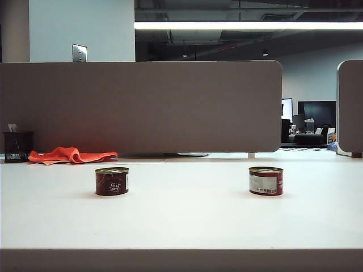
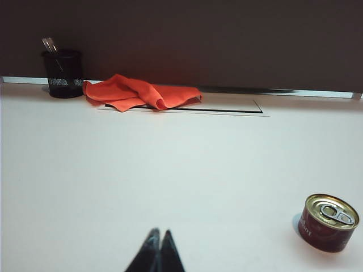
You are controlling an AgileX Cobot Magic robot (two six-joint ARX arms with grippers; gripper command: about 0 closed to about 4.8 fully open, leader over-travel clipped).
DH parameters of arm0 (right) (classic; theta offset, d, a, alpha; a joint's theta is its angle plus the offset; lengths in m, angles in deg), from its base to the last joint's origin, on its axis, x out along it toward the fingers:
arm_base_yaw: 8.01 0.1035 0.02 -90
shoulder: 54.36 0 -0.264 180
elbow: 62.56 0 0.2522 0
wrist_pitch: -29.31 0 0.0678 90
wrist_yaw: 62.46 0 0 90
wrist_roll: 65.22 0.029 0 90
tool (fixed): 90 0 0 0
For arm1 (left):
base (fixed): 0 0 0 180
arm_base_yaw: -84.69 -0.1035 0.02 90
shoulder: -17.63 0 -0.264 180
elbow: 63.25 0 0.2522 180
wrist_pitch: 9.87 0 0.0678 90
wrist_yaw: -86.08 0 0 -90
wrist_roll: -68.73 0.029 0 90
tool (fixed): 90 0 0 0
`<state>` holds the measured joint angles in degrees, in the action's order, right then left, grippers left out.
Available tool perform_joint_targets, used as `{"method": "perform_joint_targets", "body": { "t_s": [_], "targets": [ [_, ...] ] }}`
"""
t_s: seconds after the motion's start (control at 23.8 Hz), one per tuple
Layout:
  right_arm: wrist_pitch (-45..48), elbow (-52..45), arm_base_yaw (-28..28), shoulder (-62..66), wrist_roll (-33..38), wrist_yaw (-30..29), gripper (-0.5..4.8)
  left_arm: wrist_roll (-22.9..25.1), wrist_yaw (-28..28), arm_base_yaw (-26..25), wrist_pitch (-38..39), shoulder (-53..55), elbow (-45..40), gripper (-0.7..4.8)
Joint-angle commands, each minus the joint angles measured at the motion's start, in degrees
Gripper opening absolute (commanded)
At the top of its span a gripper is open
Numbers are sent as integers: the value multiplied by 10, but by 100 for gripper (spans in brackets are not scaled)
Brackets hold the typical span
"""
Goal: Stack a can of tomatoes on the right onto the can of tomatoes on the left.
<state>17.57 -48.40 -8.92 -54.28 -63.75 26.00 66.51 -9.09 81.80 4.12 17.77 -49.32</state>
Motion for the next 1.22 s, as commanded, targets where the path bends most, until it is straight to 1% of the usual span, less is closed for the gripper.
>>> {"method": "perform_joint_targets", "body": {
  "t_s": [0.04, 0.29, 0.38, 0.46, 0.5, 0.59, 0.63, 0.76, 0.8, 0.84, 0.88, 0.97, 1.09, 1.22],
  "targets": [
    [-5, -3, 0, -1, 0, 1, -5, 2, 0, 0, 6, 0, 2, -4],
    [-9, -2, 0, -1, 0, 1, -5, 2, 0, 0, 5, 0, 4, -3],
    [-8, 7, 1, -1, 8, 1, -5, 0, -7, 0, 6, 0, 18, -5],
    [-7, 34, 2, 0, 49, 0, -6, 0, -27, 0, 28, 0, 46, -5],
    [-9, 60, 7, 0, 50, 0, -6, -2, -37, 1, 51, 0, 68, -5],
    [-11, 108, 9, 4, 49, 5, -6, -17, -39, 1, 84, 3, 109, -5],
    [-23, 146, 7, 12, 48, 5, -6, -15, -41, 1, 101, 13, 143, -5],
    [-65, 204, 7, 42, 40, 5, -6, 7, -63, 0, 134, 44, 202, -5],
    [-92, 243, 7, 77, 29, 0, -6, 35, -72, 0, 163, 79, 247, -5],
    [-101, 260, 7, 96, 24, -2, -6, 44, -78, 0, 174, 97, 267, -5],
    [-120, 296, 7, 142, 24, -10, -6, 67, -75, 10, 178, 127, 303, -5],
    [-149, 350, 7, 208, 24, -16, -6, 80, -76, 22, 181, 159, 341, -5],
    [-153, 393, 8, 280, 33, -17, -5, 77, -84, 23, 192, 196, 368, -5],
    [-155, 427, 17, 349, 31, -16, -6, 78, -120, 28, 195, 246, 388, -5]
  ]
}}
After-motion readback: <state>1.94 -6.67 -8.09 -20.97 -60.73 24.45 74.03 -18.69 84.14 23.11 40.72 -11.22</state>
